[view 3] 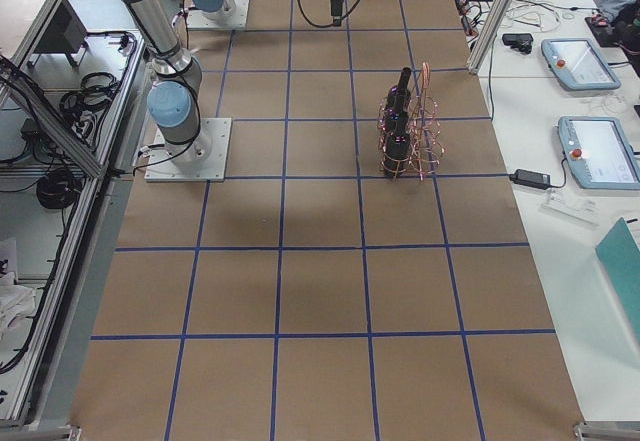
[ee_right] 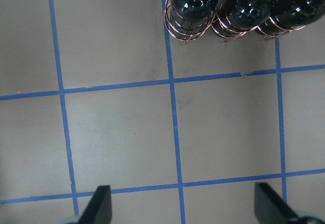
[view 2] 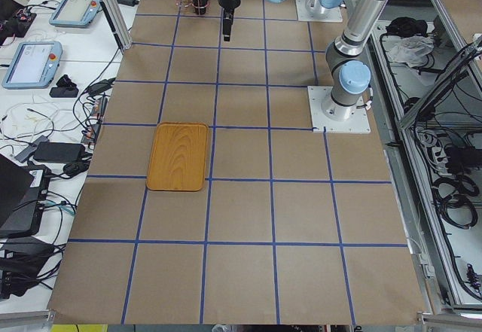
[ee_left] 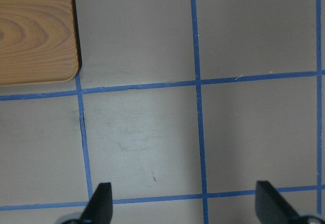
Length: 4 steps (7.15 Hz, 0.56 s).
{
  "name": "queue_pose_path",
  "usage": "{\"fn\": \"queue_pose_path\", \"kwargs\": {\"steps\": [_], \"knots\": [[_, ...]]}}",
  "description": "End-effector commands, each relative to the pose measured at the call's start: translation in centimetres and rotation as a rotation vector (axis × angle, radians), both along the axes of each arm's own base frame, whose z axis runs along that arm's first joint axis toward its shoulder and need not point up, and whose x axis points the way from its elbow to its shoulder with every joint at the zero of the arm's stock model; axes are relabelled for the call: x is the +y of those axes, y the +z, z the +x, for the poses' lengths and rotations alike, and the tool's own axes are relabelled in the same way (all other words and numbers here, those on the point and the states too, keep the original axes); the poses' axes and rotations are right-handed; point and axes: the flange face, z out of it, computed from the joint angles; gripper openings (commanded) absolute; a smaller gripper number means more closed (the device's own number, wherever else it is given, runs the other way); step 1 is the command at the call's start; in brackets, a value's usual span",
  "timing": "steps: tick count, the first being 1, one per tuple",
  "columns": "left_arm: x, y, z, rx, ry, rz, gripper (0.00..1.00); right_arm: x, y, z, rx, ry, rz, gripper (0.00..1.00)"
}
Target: Take wine from basket and place on tray
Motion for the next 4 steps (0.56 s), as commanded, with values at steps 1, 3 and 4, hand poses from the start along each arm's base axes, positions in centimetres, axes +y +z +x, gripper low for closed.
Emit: {"fn": "queue_pose_path", "kwargs": {"steps": [1,3,4], "knots": [[0.02,0.00,0.00,0.000,0.000,0.000,1.00,-0.02,0.00,-0.02,0.001,0.002,0.000,1.00],[0.00,0.01,0.00,0.000,-0.002,-0.001,1.00,-0.02,0.07,-0.02,0.002,0.007,-0.002,1.00],[0.02,0.00,-0.02,0.001,-0.002,0.000,1.00,-0.10,0.00,-0.07,0.000,0.007,0.000,1.00]]}}
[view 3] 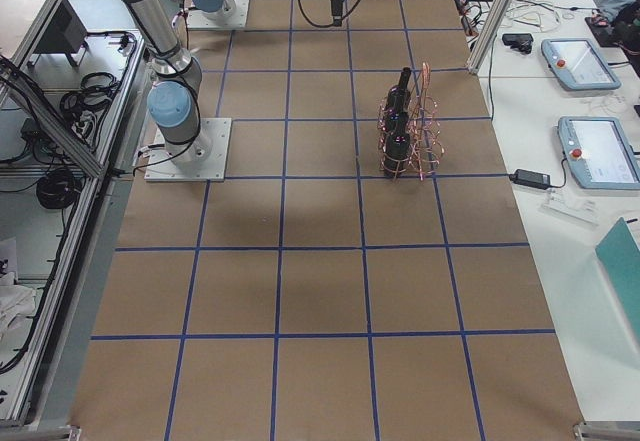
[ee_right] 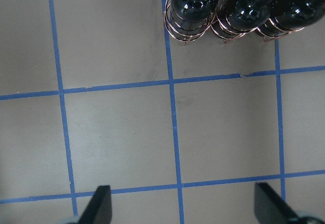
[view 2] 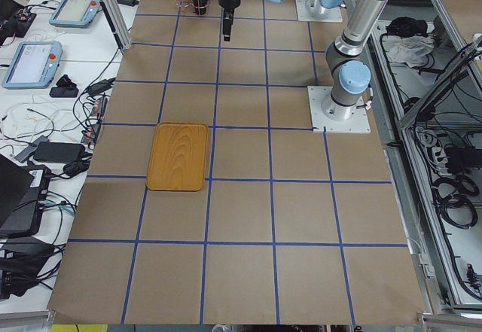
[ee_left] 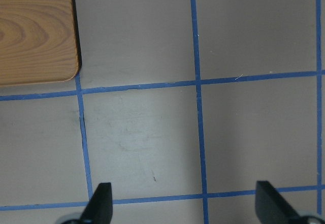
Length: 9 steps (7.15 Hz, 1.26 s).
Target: Take wine from basket and place on tray
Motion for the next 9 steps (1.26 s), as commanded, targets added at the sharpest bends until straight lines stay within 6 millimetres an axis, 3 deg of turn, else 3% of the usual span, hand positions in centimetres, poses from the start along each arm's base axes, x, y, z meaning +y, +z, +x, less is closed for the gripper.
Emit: {"fn": "queue_pose_path", "kwargs": {"steps": [1,2,4,5,6,9], "knots": [[0.0,0.0,0.0,0.001,0.000,-0.001,1.00,-0.8,-0.1,-0.3,0.003,0.006,0.002,1.00],[0.0,0.0,0.0,0.001,0.000,0.001,1.00,-2.7,0.2,-0.3,0.010,0.022,-0.001,1.00],[0.0,0.0,0.1,0.000,0.000,0.003,1.00,-7.7,-1.7,-0.8,0.017,0.026,0.030,1.00],[0.0,0.0,0.1,0.000,0.001,0.001,1.00,-9.7,-3.2,-3.2,0.017,0.022,0.038,1.00],[0.1,0.0,0.2,-0.002,0.003,0.003,1.00,-11.7,-4.3,-7.0,0.016,0.011,0.028,1.00],[0.1,0.0,0.1,0.000,0.001,0.001,1.00,-15.7,-8.7,-12.9,0.014,0.032,0.028,1.00]]}}
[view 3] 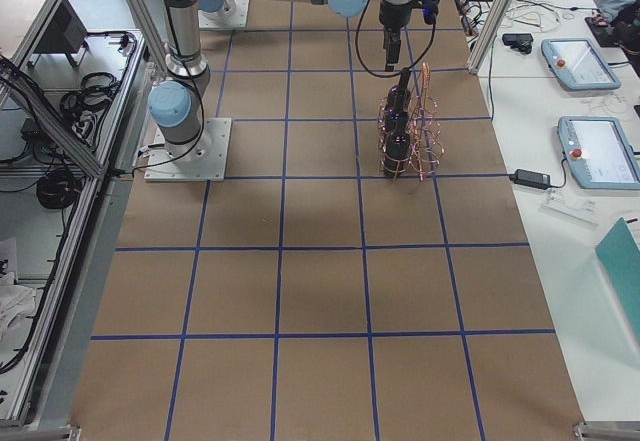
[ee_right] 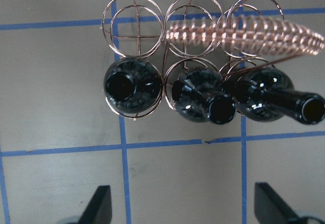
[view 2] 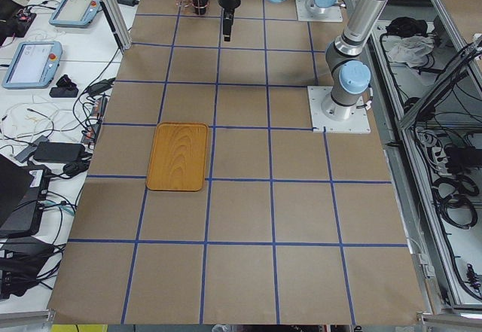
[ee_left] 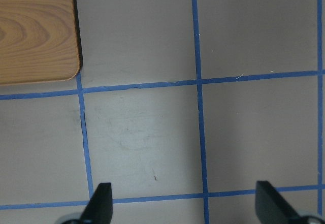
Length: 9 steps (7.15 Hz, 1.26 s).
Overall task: Take wine from basket and place on tray
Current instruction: 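Lower the right gripper onto the middle bottle's neck in the copper rack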
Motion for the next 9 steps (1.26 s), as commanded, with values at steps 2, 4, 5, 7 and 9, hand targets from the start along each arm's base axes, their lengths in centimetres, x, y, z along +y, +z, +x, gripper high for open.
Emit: {"fn": "queue_pose_path", "kwargs": {"steps": [2,4,5,7,9], "knots": [[0.0,-0.1,0.0,0.001,-0.002,0.001,1.00,-3.8,-5.0,-2.9,-0.007,-0.006,-0.008,1.00],[-0.1,-0.1,0.0,0.000,-0.001,0.001,1.00,-4.2,-6.4,-2.9,-0.010,-0.009,0.006,1.00],[-0.1,-0.1,0.0,0.001,0.001,0.001,1.00,-4.1,-6.6,-2.9,-0.010,-0.010,0.011,0.99],[0.0,-0.1,0.0,0.001,-0.001,0.003,1.00,-4.1,-7.7,-2.9,-0.010,-0.012,0.010,0.87],[0.0,-0.1,0.0,0.000,-0.001,0.003,1.00,-4.2,-7.8,-2.9,-0.011,-0.015,0.006,0.62]]}}
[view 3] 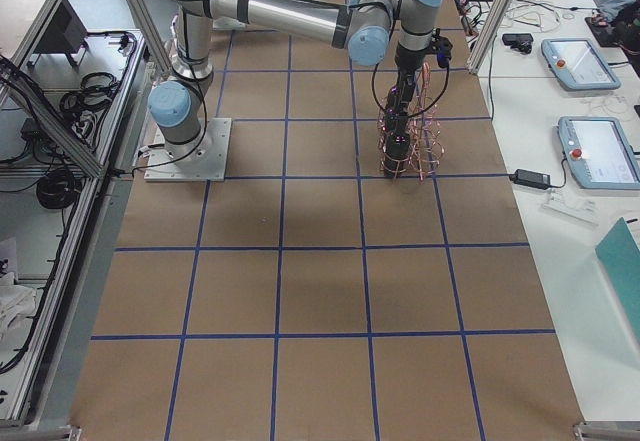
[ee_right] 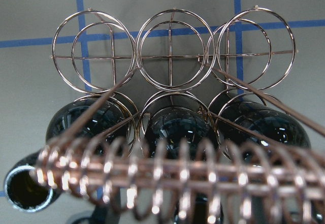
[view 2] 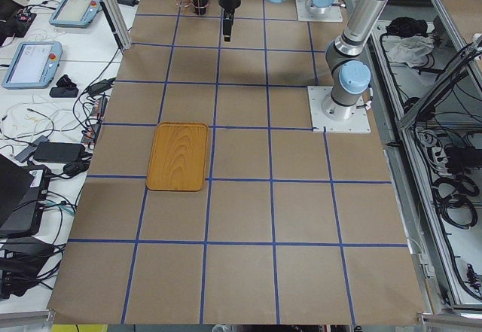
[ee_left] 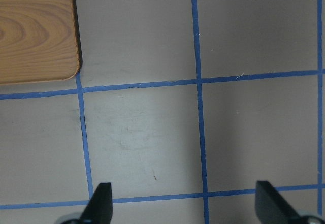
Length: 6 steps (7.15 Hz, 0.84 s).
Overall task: Take wine from basket and place on tray
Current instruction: 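Lower the right gripper onto the middle bottle's neck in the copper rack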
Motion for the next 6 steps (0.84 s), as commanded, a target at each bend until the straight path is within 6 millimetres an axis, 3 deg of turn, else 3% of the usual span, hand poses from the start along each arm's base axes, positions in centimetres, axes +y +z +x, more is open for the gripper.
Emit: {"fn": "queue_pose_path", "kwargs": {"steps": [1,2,4,6], "knots": [[0.0,-0.1,0.0,0.000,-0.001,0.002,1.00,0.0,-0.1,0.0,-0.001,-0.003,-0.002,0.35],[0.0,-0.1,-0.1,0.001,-0.002,0.001,1.00,-0.1,-0.2,0.0,-0.001,-0.003,-0.001,0.20],[-0.3,-0.4,0.0,0.000,0.000,0.003,1.00,-0.2,0.3,0.0,-0.001,-0.005,-0.010,0.02],[-0.3,-0.3,0.0,0.000,0.000,0.002,1.00,-0.2,1.9,-0.1,0.001,-0.006,-0.035,0.00]]}}
